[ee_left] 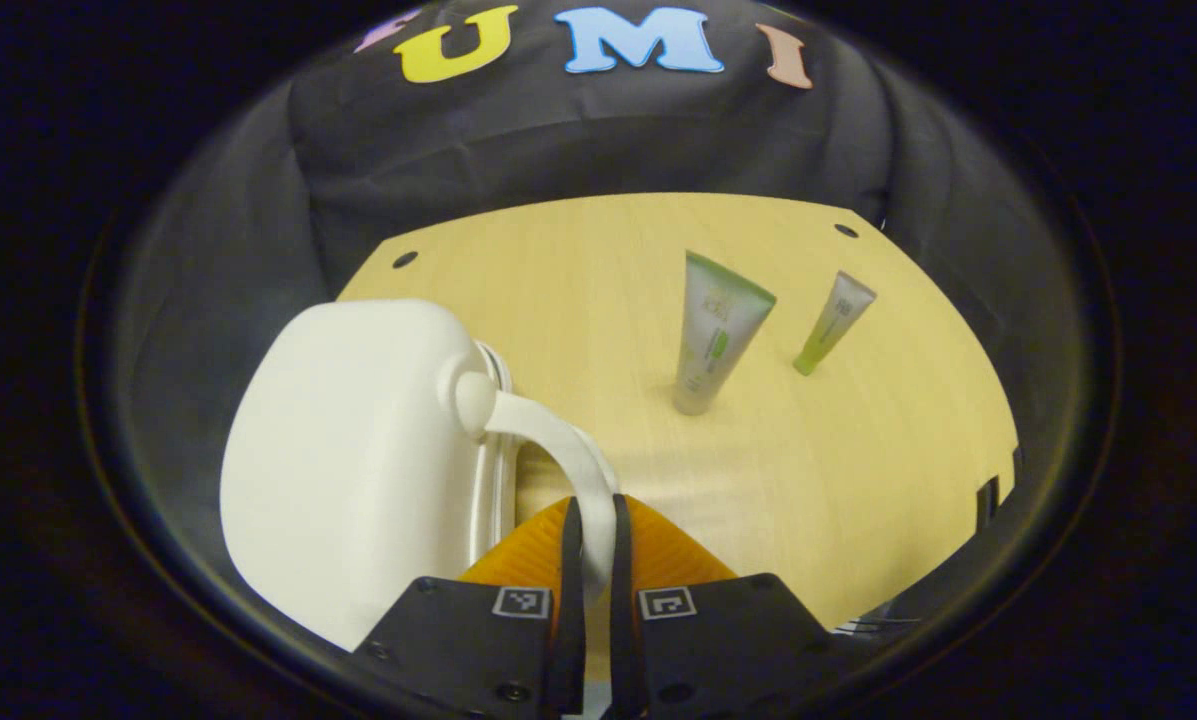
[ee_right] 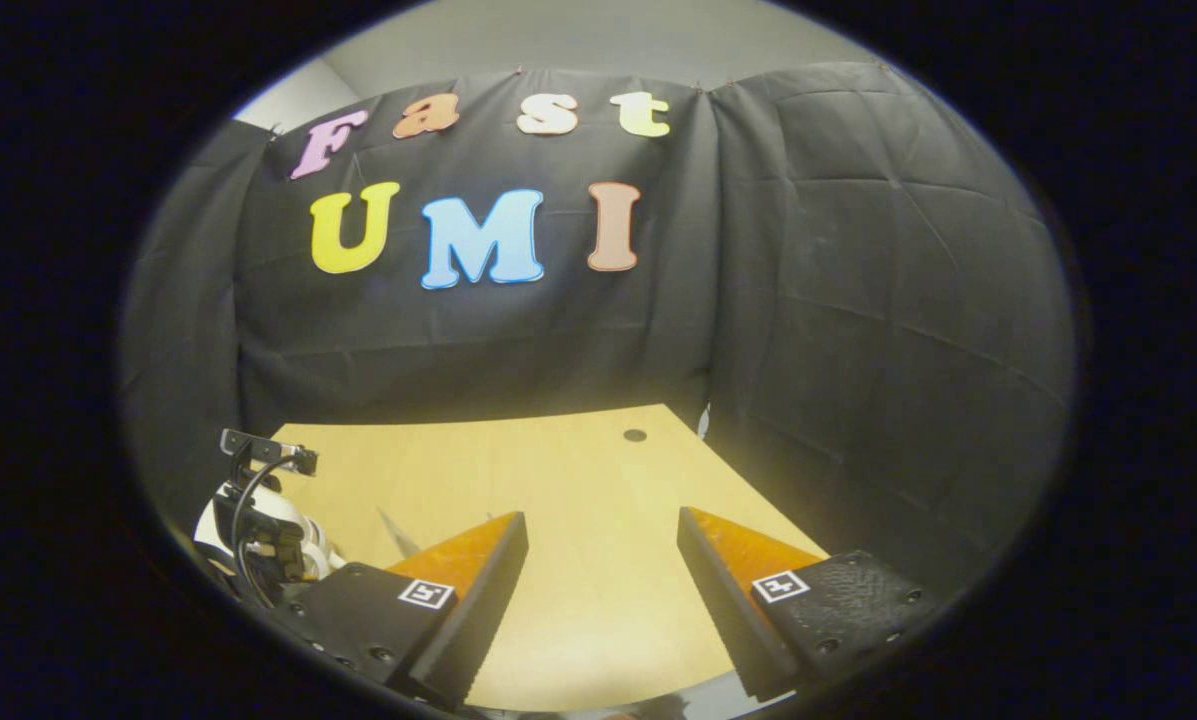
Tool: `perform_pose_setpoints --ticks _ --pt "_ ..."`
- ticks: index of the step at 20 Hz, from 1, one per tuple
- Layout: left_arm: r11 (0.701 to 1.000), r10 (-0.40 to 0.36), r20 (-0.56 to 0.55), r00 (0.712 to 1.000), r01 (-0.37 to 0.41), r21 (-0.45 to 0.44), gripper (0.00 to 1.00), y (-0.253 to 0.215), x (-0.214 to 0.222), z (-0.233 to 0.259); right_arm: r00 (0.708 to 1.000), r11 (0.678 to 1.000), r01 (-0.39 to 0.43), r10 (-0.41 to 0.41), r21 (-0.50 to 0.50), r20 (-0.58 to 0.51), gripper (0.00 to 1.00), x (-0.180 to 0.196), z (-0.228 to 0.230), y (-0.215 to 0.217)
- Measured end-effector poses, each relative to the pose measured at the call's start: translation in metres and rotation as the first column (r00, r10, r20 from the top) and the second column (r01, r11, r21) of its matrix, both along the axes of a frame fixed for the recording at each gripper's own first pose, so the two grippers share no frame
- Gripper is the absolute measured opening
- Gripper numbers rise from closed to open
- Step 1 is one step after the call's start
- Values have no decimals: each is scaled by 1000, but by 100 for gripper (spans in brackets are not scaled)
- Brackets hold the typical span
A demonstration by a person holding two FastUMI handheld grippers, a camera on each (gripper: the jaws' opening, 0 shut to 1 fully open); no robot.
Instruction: First open the suitcase, pack the skin care products into it, and then close the suitcase.
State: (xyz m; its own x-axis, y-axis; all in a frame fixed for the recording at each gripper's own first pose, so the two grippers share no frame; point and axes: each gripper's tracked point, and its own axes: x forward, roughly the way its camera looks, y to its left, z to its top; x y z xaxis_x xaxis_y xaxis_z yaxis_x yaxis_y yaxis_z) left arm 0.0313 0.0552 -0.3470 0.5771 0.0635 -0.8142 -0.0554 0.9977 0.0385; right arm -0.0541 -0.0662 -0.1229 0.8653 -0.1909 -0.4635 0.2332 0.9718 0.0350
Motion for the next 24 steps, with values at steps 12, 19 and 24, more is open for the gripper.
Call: perform_pose_setpoints --ticks 12,19,24 --pt "999 -43 244 969 36 33 18 69 13 173 1000 998 10 -9 57 -20 92 16 -15 8" --pt "945 -39 352 935 -80 316 17 226 4 267 999 995 -34 37 92 -29 92 33 -24 35" --pt "808 22 286 958 -186 559 16 375 6 265 998 993 -48 52 105 -35 92 42 -29 47"
